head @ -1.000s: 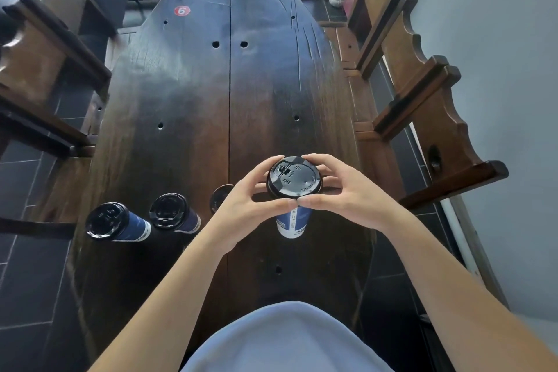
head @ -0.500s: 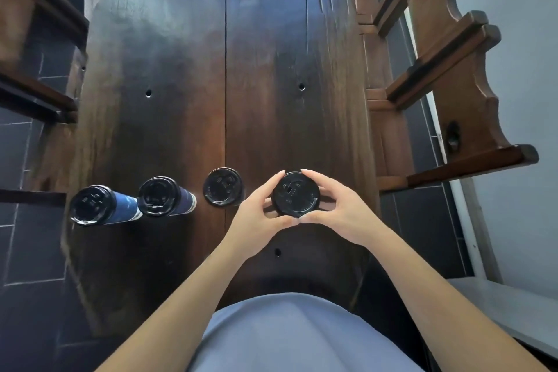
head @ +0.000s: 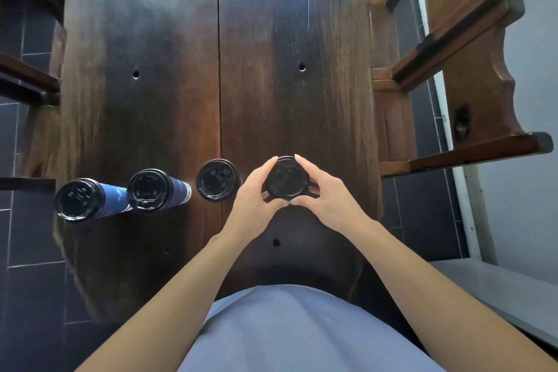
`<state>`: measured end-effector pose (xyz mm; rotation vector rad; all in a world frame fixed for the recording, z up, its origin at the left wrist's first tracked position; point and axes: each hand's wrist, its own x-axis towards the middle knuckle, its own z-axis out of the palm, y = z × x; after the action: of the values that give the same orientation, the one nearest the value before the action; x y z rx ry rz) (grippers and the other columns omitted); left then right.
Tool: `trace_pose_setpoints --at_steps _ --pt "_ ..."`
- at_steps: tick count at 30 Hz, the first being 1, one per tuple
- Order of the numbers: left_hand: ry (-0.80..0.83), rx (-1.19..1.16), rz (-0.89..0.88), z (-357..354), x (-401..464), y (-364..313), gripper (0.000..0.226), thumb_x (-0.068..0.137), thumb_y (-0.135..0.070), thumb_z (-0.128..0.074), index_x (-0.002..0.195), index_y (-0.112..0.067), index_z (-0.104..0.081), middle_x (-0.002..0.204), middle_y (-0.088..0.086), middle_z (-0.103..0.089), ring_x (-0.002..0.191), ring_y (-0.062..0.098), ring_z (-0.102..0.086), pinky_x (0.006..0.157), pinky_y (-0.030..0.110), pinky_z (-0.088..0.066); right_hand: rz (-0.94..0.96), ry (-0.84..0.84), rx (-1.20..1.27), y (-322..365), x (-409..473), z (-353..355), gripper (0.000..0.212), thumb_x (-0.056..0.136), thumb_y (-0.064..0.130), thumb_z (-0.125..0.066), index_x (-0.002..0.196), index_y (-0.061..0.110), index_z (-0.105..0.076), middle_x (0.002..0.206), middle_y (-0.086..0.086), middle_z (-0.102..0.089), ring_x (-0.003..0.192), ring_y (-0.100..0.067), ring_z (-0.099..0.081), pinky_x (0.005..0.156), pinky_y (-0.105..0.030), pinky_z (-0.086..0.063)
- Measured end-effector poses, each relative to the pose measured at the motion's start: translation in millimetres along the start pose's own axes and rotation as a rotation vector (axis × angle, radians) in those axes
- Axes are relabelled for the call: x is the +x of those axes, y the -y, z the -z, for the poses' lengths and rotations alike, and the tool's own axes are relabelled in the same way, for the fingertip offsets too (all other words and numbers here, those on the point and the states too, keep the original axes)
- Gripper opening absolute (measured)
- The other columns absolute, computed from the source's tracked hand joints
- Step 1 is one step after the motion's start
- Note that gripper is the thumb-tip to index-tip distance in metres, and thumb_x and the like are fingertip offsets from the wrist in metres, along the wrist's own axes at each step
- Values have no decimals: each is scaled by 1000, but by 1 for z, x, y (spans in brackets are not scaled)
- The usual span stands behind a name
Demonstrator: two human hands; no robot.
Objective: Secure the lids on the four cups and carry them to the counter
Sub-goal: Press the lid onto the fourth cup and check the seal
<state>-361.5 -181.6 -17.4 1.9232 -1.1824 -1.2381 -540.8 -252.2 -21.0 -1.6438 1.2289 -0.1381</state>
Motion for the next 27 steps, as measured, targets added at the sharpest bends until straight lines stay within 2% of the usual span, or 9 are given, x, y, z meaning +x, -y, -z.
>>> trace_pose_setpoints --at_steps 3,5,7,10,14,19,23,27 --pt "6 0 18 0 6 -1 76 92 -11 -83 156 -27 -47 153 -8 -56 137 5 -50 113 19 -40 -6 2 -7 -1 6 0 83 89 22 -82 157 37 -38 154 14 -52 142 -13 -49 111 -23 -39" --pt "18 -9 30 1 8 -2 76 92 -10 -83 157 -25 -46 155 -4 -56 142 15 -51 120 36 -43 -11 7 -7 -2 9 -1 84 89 21 -82 157 37 -37 154 14 -52 141 -12 -50 111 -24 -39" --pt "31 -12 44 3 10 -2 77 92 -9 -83 158 -23 -45 155 -3 -56 144 19 -51 121 42 -44 -13 6 -11 -2 11 -2 84 89 21 -83 158 36 -37 153 13 -52 141 -12 -50 110 -22 -39" --pt "74 -23 78 7 13 -2 79 92 -7 -83 160 -22 -44 156 -2 -55 145 21 -51 121 43 -45 -20 2 -15 -3 13 -5 84 89 20 -82 158 35 -37 154 12 -52 141 -13 -50 110 -22 -39" --pt "128 -40 111 10 14 -2 81 93 -4 -81 161 -22 -41 158 -1 -54 146 22 -51 121 45 -45 -44 15 -25 -4 12 -6 83 90 19 -81 158 35 -36 156 11 -50 143 -16 -49 117 -35 -40" --pt "117 -58 139 10 15 -1 80 92 -3 -81 160 -24 -43 157 -2 -55 145 21 -53 118 36 -44 -53 14 -30 -3 13 -7 83 90 18 -80 158 35 -36 157 10 -49 144 -16 -48 117 -35 -39" --pt "105 -69 150 11 19 -1 82 90 0 -82 159 -24 -45 156 -2 -56 145 22 -53 119 40 -46 -58 8 -34 -3 16 -7 84 90 17 -81 158 34 -36 158 10 -48 144 -17 -47 117 -36 -39" --pt "102 -52 148 13 22 -1 82 91 -1 -81 159 -25 -44 157 -2 -55 144 23 -53 116 36 -45 -58 13 -56 -2 21 -7 85 89 18 -82 158 35 -35 157 11 -48 144 -17 -47 116 -35 -39"
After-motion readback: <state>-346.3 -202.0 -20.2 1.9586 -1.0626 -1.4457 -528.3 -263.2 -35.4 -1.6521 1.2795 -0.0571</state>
